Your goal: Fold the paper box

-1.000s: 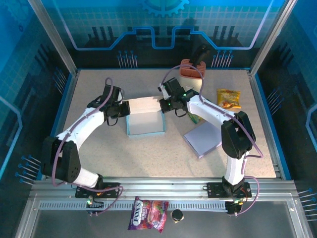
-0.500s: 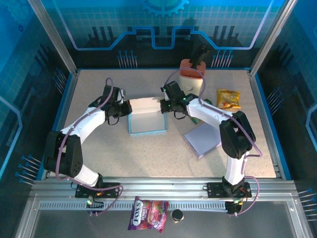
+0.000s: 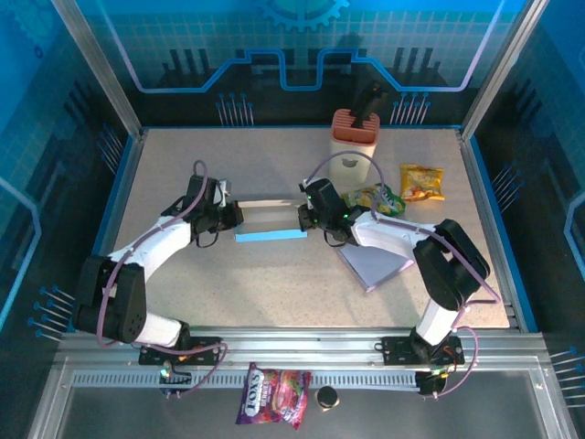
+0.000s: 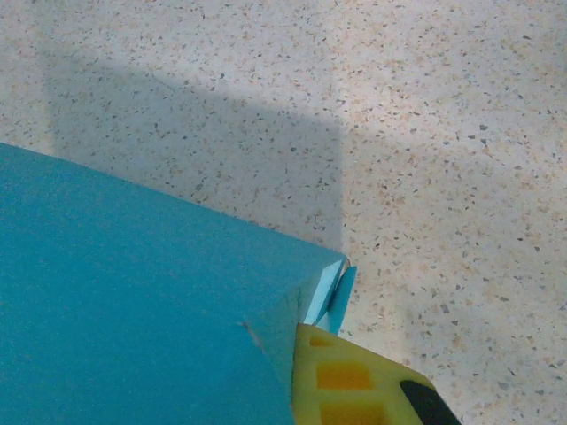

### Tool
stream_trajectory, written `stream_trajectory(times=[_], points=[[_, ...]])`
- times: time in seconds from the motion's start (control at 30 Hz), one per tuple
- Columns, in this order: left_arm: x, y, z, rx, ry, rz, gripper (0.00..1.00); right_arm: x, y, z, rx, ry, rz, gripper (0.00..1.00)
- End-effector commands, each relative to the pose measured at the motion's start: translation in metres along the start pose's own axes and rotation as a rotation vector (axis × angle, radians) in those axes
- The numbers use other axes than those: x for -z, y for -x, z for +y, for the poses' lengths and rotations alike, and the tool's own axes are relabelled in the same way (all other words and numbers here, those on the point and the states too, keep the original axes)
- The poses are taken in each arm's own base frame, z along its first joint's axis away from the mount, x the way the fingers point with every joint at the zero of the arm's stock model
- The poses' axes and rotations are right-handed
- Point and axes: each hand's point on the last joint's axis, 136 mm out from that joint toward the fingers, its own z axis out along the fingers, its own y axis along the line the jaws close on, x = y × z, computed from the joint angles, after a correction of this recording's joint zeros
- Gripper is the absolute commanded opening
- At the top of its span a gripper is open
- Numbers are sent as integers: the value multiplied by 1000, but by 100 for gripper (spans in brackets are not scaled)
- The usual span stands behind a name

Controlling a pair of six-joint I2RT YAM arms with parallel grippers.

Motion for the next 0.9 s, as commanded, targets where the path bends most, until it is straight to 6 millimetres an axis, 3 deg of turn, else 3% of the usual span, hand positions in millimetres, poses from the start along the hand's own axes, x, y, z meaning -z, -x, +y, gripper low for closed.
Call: stream_trajectory(times=[0.0, 0.13, 0.33, 0.47, 0.7, 0.87], points=[[1, -11, -6, 36, -42, 16, 0, 8, 5, 11, 9, 20, -28, 2], [2, -16, -1, 37, -12, 21, 0, 16, 0, 12, -20, 11, 36, 15], [1, -21, 7, 32, 69, 26, 0, 49, -17, 15, -184, 22, 183, 52], [1, -24, 9, 23, 123, 12, 0, 74, -32, 19, -343, 56, 242, 67], [1, -27, 8, 22, 161, -11, 0, 108, -43, 17, -602, 99, 248, 73], [2, -30, 3, 13, 163, -23, 0, 136, -22, 23, -945, 137, 140, 71]])
